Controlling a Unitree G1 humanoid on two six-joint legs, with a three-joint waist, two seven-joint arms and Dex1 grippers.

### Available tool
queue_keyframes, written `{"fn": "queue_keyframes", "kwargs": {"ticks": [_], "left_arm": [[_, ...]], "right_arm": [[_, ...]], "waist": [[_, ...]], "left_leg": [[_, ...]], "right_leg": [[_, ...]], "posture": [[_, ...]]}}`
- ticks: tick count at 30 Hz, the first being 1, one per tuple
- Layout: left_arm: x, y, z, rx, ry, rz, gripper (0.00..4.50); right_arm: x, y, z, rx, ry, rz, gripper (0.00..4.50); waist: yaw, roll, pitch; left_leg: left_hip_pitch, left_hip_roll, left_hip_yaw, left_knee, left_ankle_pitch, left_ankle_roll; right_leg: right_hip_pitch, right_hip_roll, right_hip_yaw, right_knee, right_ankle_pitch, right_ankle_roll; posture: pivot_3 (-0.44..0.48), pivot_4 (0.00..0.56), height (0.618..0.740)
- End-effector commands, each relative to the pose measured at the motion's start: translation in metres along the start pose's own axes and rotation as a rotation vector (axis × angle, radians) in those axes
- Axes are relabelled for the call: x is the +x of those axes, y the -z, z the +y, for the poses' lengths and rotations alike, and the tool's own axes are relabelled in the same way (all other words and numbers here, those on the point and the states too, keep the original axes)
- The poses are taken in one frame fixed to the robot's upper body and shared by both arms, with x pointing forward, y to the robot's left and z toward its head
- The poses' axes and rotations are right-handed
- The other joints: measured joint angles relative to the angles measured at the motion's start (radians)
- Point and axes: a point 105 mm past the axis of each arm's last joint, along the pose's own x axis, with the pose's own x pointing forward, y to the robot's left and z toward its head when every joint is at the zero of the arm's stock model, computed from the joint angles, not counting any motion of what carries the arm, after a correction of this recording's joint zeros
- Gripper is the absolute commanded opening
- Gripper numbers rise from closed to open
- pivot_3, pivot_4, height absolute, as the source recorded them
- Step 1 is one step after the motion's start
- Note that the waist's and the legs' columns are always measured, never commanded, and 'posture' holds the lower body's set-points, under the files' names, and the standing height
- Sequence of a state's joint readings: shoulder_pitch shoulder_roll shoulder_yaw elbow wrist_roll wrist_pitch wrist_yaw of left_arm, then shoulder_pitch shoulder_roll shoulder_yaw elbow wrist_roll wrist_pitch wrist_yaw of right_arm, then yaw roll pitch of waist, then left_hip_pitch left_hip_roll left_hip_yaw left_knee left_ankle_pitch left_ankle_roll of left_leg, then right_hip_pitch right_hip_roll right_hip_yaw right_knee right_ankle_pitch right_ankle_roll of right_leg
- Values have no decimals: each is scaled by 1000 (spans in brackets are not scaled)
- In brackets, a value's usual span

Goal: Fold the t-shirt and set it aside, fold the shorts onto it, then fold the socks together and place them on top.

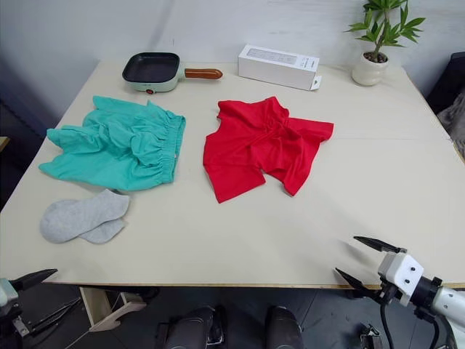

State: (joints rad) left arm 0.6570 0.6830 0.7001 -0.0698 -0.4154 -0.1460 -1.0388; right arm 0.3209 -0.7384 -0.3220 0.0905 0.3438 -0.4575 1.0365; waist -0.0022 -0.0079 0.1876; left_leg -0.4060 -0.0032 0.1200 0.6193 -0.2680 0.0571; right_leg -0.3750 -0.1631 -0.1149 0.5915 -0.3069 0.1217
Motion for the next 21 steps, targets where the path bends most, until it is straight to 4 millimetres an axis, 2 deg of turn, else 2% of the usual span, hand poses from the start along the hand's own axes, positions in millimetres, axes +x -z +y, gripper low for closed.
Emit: {"fn": "queue_keyframes", "kwargs": {"ticks": [1, 4, 7, 10, 11, 14, 16, 18, 21], "left_arm": [[-2, -9, 3, 51, -10, -9, 4500], [14, -36, 6, 46, 18, -101, 4500], [34, -64, 4, 46, 100, -157, 4500], [71, -105, 14, 267, 120, -188, 4500], [77, -113, 17, 325, 113, -203, 4500], [121, -143, 15, 599, 155, -252, 4500], [144, -152, 10, 684, 208, -267, 4500], [168, -153, 4, 753, 276, -253, 4500], [193, -159, 1, 803, 299, -257, 4500]], "right_arm": [[4, -11, -3, -10, 23, -44, 4469], [17, -30, -19, 18, 99, -125, 4469], [32, -49, -23, -3, 80, -183, 4469], [56, -67, -28, -77, 48, -190, 4469], [61, -70, -30, -93, 43, -178, 4469], [92, -90, -31, -209, -19, -192, 4469], [108, -94, -31, -249, -41, -168, 4469], [124, -92, -32, -266, -55, -118, 4469], [139, -90, -35, -260, -36, -70, 4469]], "waist": [[0, 0, 0], [0, -1, 0], [1, 0, 0], [9, 2, 1], [9, 2, 1], [5, 4, -1], [2, 4, -1], [-1, 4, -1], [-2, 4, -1]], "left_leg": [[0, 0, 0, 0, 0, 0], [0, 0, 1, 1, 0, 0], [0, 0, 1, 4, 0, 0], [2, 1, 0, 5, 1, -1], [1, 1, 0, 7, 2, -2], [0, 0, 1, 8, 4, -6], [0, -1, 4, 10, 4, -6], [-1, -1, 8, 9, 4, -6], [-1, 1, 11, 10, 6, -1]], "right_leg": [[0, 0, 0, 0, 0, 0], [0, 0, 0, 0, 0, 0], [0, 0, 1, 3, 1, -1], [-1, 0, 0, 4, 1, -1], [-2, 0, 0, 5, 3, -1], [-1, 0, 1, 8, 6, 0], [-3, 0, 0, 12, 7, 2], [-7, 1, -5, 16, 7, 2], [-7, 9, -10, 21, 7, 2]], "posture": [[0, 150, 740], [0, 150, 740], [0, 150, 740], [0, 150, 740], [0, 150, 740], [0, 150, 740], [0, 150, 740], [0, 150, 740], [0, 150, 740]]}}
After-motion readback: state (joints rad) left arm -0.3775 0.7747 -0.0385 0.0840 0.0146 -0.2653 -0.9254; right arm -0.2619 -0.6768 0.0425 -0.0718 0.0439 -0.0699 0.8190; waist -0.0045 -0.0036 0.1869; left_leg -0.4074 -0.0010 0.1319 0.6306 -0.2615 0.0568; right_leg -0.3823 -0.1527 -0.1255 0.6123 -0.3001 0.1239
